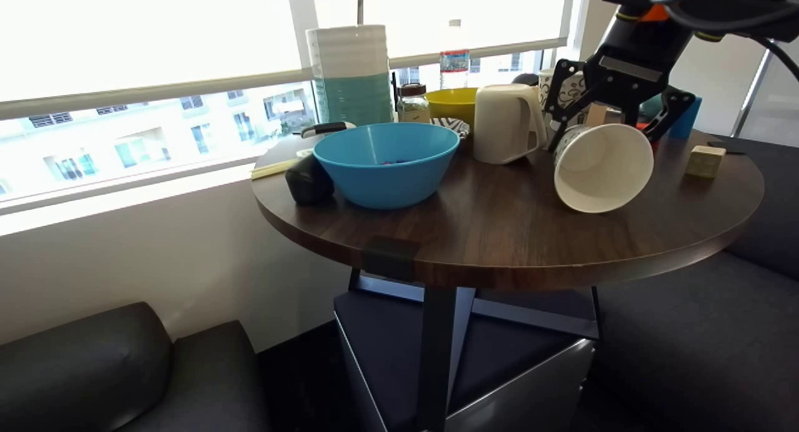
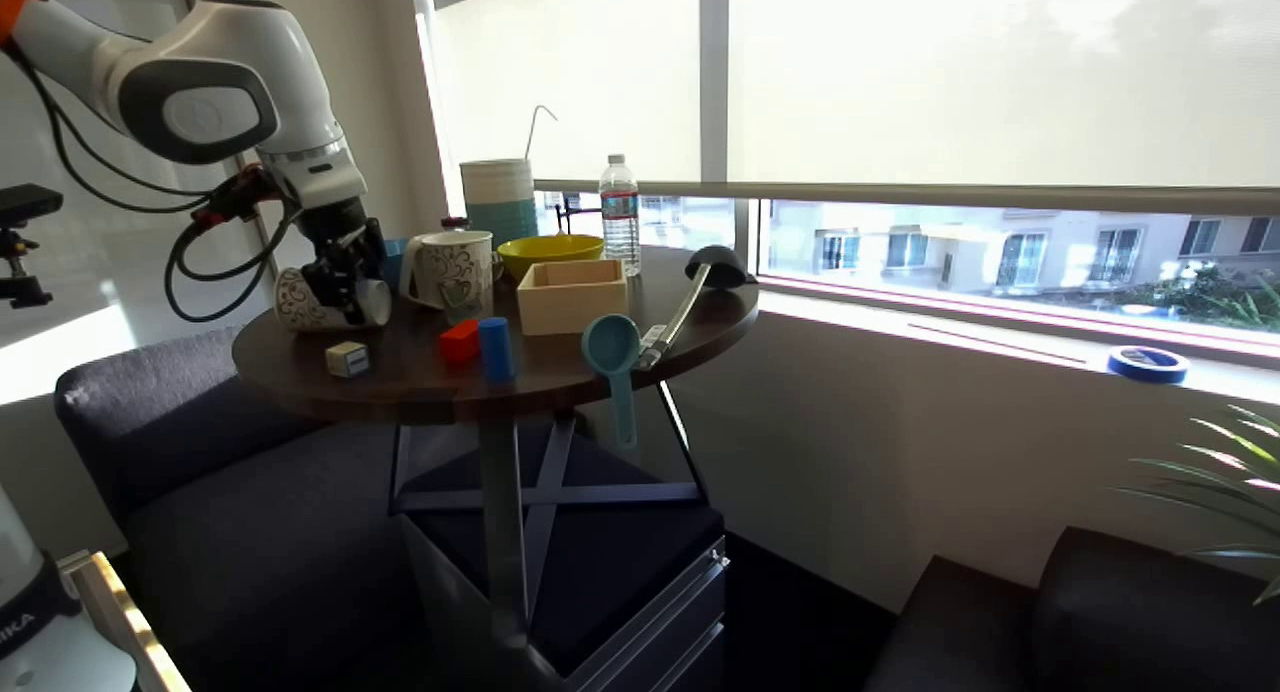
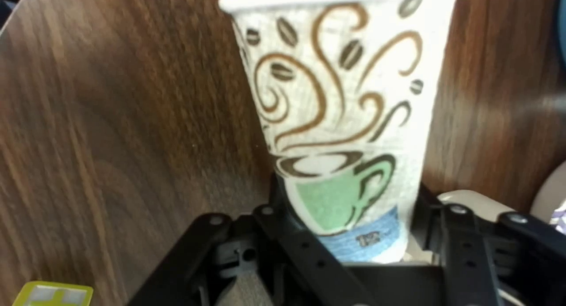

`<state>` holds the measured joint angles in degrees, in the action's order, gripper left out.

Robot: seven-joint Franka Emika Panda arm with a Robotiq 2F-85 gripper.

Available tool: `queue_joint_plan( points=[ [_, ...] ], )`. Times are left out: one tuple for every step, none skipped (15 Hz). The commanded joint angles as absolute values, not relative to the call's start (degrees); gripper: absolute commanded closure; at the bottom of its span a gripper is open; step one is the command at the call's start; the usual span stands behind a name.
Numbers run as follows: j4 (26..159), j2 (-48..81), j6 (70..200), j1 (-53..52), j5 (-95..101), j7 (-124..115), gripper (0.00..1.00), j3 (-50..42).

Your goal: Put the paper cup lying on the table upside down and pick up the other paper cup and put it on top of the paper cup

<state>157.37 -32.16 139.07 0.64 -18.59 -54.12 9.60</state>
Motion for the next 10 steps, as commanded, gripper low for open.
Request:
queue_joint_plan(
  points=[
    [157.12, -34.71, 140.27, 3.18, -10.09, -58.92, 0.61, 14.94],
    [158.56, -36.70, 141.17, 3.15, -7.83, -59.90, 0.61, 16.37],
    [159.18, -38.14, 141.72, 2.74, -5.99, -60.64, 0.61, 17.68],
    [157.37, -37.70, 141.85, 2.82, -3.98, -61.36, 0.61, 19.12],
    [157.13, -38.40, 142.93, 2.23, -2.80, -61.30, 0.61, 20.01],
    [157.07, -39.10, 144.66, 1.46, -2.05, -60.37, 0.61, 20.34],
    [157.86, -40.22, 146.64, 0.57, -2.09, -59.26, 0.61, 20.19],
    [158.10, -40.80, 148.65, -0.18, -2.34, -58.27, 0.61, 19.91],
    [157.04, -40.32, 149.63, -0.19, -1.98, -57.11, 0.61, 19.92],
    [157.04, -40.25, 152.24, -1.16, -2.50, -55.04, 0.61, 19.15]
  ],
)
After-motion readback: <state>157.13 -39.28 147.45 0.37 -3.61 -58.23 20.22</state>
